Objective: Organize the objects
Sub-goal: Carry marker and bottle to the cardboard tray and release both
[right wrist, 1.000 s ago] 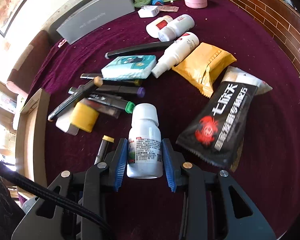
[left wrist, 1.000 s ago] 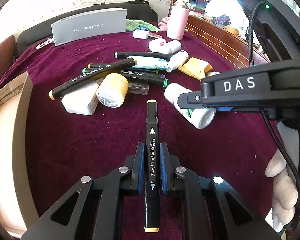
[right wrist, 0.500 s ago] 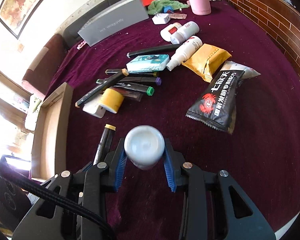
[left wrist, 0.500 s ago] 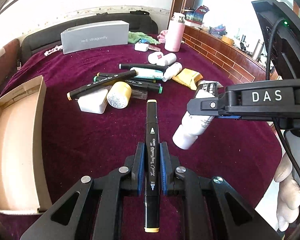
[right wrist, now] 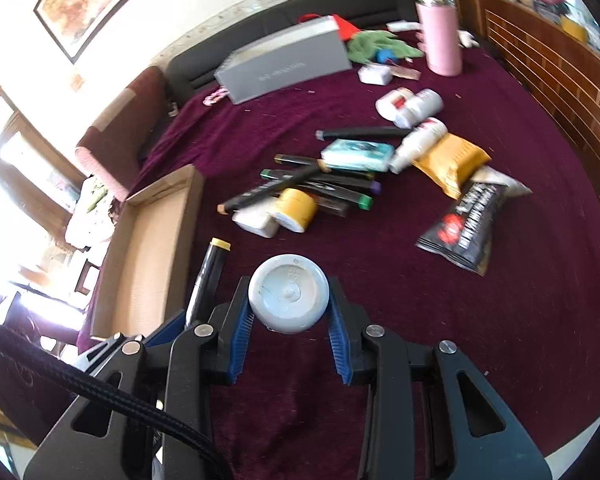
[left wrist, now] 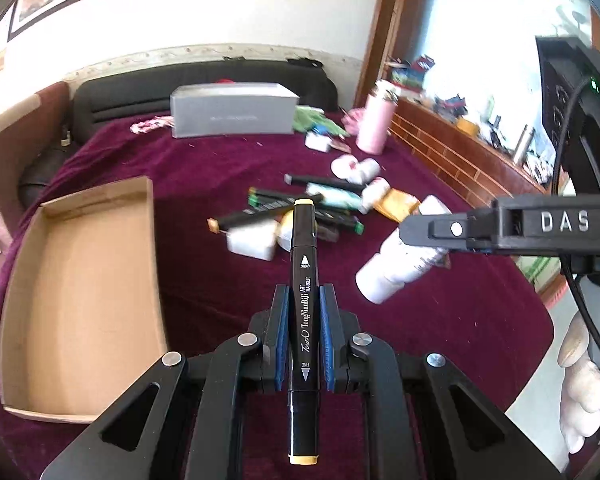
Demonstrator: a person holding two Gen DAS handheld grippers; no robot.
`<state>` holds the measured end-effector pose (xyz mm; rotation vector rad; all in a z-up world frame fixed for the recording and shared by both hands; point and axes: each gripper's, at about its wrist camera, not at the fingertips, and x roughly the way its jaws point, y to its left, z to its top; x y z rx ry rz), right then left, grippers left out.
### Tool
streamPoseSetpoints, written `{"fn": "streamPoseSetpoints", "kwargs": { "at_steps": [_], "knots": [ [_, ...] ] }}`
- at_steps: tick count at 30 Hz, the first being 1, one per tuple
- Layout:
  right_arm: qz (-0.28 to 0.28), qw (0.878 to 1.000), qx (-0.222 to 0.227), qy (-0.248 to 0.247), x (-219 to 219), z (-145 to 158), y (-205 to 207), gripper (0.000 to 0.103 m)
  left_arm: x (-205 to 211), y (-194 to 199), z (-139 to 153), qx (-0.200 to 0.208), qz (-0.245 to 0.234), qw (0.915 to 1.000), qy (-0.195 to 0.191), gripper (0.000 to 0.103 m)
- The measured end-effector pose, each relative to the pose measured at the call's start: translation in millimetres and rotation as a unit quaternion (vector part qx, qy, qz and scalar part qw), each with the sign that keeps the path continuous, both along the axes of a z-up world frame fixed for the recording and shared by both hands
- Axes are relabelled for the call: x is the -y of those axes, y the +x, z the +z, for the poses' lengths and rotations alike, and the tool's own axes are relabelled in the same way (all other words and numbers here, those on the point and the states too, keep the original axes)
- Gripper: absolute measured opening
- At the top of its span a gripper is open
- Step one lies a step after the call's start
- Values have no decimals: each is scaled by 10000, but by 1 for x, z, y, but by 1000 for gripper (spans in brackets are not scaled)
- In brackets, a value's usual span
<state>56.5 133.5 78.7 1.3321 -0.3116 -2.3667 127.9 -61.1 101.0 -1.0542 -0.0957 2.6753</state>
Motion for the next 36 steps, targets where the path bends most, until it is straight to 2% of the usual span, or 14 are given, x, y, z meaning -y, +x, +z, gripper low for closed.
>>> {"fn": "streamPoseSetpoints", "kwargs": {
  "at_steps": [6, 10, 24, 36],
  "knots": [
    [399, 9992, -35, -60, 35, 15, -2, 33, 49, -2, 18, -153, 428, 9989, 81, 12],
    [696, 9975, -43, -81, 63, 20, -4, 33, 80, -7, 21, -182, 681, 9975, 92, 12],
    [1537, 9880, 165, 21, 160, 11, -25, 33, 158, -45, -5, 68, 1283, 9917, 107, 12],
    [1736, 9830, 559, 203, 214, -16, -65, 33, 191, -82, -23, 353, 1414, 9891, 187, 12]
  ]
}}
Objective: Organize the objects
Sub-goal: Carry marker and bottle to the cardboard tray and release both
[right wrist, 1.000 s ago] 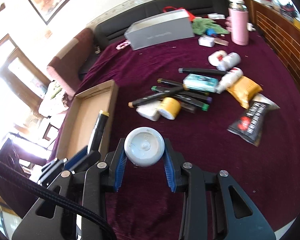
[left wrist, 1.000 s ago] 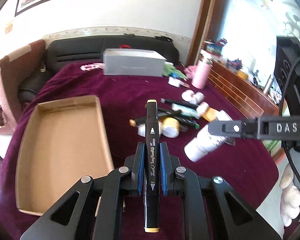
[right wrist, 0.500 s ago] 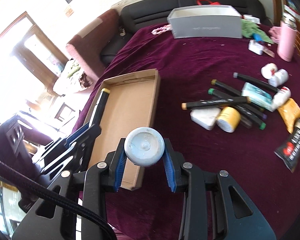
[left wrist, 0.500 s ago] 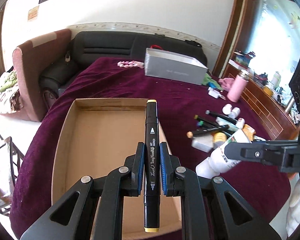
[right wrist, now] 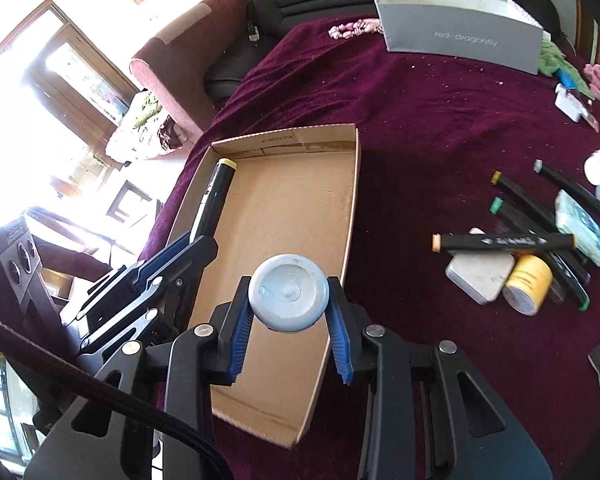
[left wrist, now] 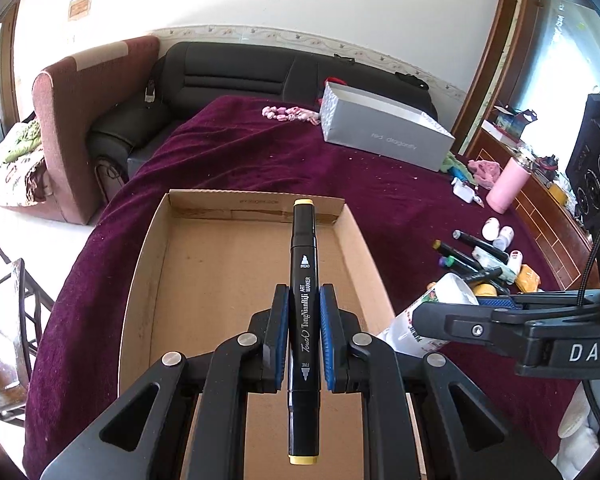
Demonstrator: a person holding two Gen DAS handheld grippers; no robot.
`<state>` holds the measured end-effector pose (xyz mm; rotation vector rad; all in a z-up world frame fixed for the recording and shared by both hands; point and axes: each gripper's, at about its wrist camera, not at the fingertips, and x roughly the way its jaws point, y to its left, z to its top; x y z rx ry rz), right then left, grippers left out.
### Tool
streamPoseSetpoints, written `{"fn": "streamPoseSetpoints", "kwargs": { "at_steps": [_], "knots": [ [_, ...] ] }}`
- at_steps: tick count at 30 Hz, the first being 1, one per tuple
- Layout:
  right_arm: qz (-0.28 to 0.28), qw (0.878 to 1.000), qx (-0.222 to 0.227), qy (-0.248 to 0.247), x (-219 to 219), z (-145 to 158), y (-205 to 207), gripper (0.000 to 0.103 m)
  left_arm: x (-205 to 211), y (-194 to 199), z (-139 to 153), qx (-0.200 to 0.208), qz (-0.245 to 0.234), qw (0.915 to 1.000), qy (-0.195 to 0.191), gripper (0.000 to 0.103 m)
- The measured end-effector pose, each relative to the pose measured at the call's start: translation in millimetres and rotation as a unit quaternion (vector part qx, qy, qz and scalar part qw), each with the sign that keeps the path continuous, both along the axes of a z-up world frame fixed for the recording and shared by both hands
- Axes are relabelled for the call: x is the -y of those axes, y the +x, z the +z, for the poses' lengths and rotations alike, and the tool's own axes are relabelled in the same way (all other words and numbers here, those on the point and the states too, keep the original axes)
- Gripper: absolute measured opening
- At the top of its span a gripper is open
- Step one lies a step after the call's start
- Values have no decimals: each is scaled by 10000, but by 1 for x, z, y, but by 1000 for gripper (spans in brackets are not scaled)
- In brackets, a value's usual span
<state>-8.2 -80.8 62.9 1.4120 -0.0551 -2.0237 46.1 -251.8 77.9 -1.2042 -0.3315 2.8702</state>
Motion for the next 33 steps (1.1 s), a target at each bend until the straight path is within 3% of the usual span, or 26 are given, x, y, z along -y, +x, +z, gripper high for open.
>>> {"fn": "streamPoseSetpoints", "kwargs": {
  "at_steps": [11, 33],
  "knots": [
    [33, 9993, 186, 314, 29, -14, -32, 33, 11, -34, -13, 232, -34, 9996, -144, 12],
    [5, 9968, 545, 577, 63, -41, -97, 33, 21, -86, -52, 882, -136, 9959, 133, 12]
  ]
}}
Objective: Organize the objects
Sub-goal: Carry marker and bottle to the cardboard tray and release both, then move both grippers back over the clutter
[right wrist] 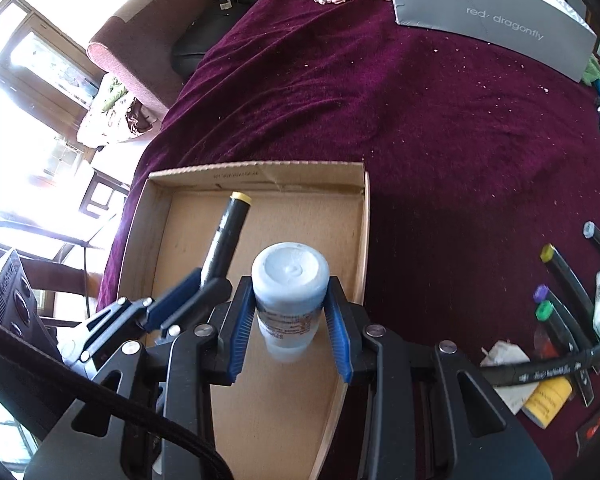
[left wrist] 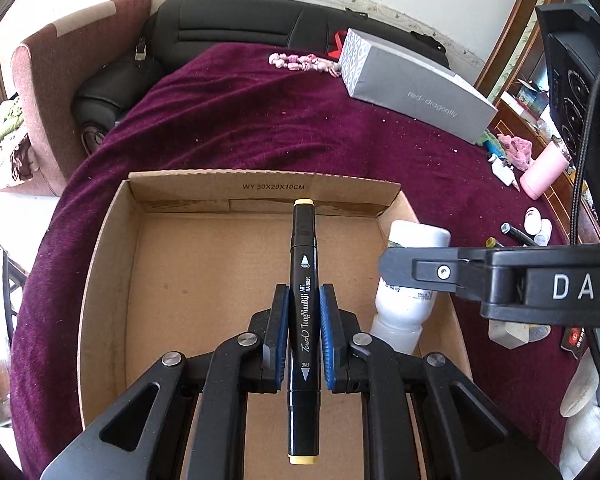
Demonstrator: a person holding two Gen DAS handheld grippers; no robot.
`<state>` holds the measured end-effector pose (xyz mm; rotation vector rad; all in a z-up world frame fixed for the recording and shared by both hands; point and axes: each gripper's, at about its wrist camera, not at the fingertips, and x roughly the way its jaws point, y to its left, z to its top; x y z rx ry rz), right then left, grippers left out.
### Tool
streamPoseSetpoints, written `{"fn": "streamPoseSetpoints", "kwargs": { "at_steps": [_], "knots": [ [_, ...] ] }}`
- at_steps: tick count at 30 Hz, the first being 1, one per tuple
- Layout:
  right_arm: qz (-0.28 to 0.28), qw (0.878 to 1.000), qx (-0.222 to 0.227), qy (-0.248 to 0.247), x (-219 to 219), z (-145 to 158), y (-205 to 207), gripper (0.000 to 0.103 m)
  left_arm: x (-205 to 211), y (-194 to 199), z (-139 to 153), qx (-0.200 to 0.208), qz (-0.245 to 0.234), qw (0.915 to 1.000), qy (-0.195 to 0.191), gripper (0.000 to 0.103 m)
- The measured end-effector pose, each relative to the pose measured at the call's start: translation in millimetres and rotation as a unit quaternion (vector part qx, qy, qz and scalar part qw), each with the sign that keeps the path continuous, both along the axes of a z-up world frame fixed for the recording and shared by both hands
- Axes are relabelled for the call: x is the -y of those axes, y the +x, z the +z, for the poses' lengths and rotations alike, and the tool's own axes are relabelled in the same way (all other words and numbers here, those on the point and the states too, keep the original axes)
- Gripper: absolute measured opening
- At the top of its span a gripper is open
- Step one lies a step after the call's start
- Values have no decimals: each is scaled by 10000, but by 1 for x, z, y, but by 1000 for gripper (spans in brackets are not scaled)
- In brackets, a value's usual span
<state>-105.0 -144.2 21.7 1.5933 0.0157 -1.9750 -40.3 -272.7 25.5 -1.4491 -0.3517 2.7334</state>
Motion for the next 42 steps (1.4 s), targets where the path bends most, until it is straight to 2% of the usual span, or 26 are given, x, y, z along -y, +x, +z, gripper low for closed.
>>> {"fn": "streamPoseSetpoints", "kwargs": {
  "at_steps": [11, 19, 22, 25, 27, 28, 29, 32, 33, 42],
  "knots": [
    [-9, 9999, 98, 113, 9, -16, -19, 33, -3, -22, -13, 263, 2, 9995, 162, 11],
    [-26, 9999, 103, 77, 11, -20, -24, 32, 8, -26, -15, 143, 162, 9984, 521, 11],
    [-37, 9999, 120, 54, 12, -23, -24, 32, 10, -26, -15, 117, 195, 9983, 544, 12],
    [-85, 9999, 101, -14, 11, -24, -23, 32, 11, -25, -14, 102, 201, 9979, 599, 20],
    [-145, 9998, 105, -113, 8, -23, -22, 34, 13, -23, -12, 79, 200, 9972, 714, 39],
    [-184, 9996, 93, -170, 6, -22, -22, 34, 13, -22, -11, 80, 203, 9968, 768, 43],
    [-218, 9995, 65, -228, 4, -19, -22, 37, 15, -20, -10, 82, 207, 9962, 837, 44],
    [-279, 9989, -87, -377, -3, -7, -18, 53, 18, -14, -6, 98, 254, 9946, 997, 44],
    [-299, 9986, -142, -410, -5, -3, -16, 55, 19, -11, -4, 83, 267, 9942, 1034, 44],
    [-338, 9961, -444, -688, -44, 22, 19, 56, 17, 29, 27, -112, 258, 9888, 1465, 46]
  ]
}}
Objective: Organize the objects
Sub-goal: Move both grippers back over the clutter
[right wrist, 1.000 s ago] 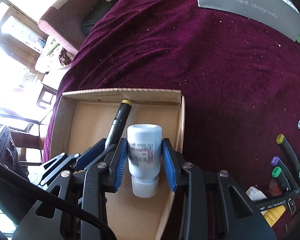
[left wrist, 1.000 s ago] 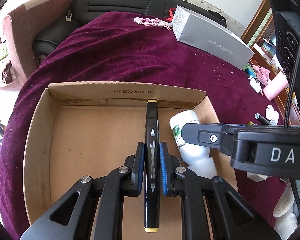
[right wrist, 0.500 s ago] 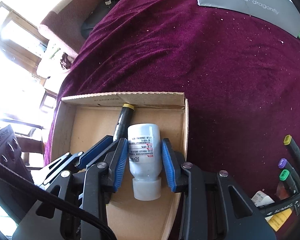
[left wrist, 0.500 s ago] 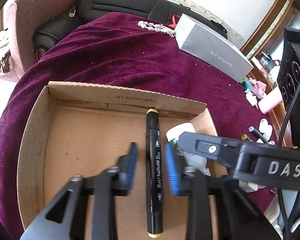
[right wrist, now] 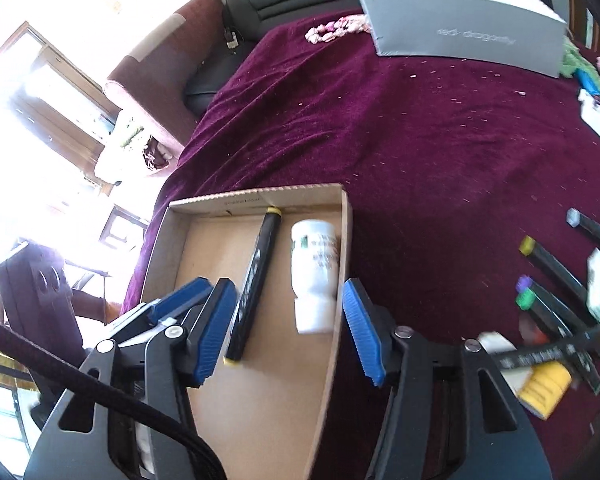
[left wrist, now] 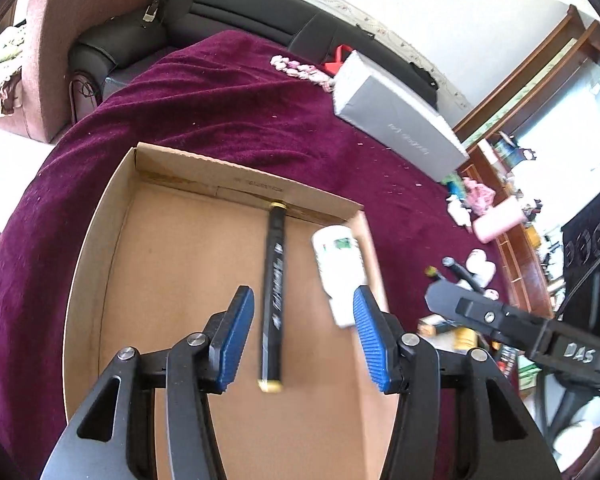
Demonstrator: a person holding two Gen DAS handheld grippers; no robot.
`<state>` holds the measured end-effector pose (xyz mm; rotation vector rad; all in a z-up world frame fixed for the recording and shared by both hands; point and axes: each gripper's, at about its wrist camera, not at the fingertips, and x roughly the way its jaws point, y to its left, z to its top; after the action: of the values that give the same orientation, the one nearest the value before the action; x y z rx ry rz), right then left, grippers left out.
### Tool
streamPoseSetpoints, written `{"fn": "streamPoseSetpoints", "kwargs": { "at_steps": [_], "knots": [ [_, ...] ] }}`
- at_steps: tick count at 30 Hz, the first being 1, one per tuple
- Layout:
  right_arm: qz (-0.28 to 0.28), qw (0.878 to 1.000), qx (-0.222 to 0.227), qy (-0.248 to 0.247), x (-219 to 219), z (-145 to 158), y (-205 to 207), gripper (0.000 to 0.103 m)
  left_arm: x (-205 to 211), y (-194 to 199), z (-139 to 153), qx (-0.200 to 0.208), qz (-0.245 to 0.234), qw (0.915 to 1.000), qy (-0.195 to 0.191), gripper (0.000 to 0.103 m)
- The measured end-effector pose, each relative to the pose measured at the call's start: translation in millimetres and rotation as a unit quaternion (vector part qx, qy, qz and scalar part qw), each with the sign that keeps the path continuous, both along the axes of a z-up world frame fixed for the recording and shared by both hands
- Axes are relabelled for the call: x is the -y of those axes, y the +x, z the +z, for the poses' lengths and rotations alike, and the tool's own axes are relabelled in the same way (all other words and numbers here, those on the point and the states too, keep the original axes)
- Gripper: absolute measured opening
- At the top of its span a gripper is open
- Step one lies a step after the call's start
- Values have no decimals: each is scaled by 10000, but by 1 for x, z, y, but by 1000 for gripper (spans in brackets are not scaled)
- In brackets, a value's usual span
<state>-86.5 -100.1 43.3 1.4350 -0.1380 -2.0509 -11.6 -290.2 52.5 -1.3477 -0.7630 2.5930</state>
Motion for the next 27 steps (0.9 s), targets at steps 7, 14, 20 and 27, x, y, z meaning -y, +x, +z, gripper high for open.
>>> {"fn": "streamPoseSetpoints", "kwargs": {
  "at_steps": [7, 14, 20, 27],
  "knots": [
    [-394, 9986, -258, -240, -72, 14, 30, 56, -44, 22, 28, -266, -473, 9985, 64, 52],
    [-1141, 9912, -453, -493, -162, 23, 47, 67, -123, 18, 25, -132, -1088, 9939, -114, 52],
    [-1609, 9842, -418, -617, -224, 7, 54, 67, -182, -8, 15, -105, -1362, 9903, -245, 52],
    [-1910, 9767, -257, -942, -275, -13, 59, 67, -251, -51, -1, -357, -2466, 9463, -2058, 52]
  ]
}}
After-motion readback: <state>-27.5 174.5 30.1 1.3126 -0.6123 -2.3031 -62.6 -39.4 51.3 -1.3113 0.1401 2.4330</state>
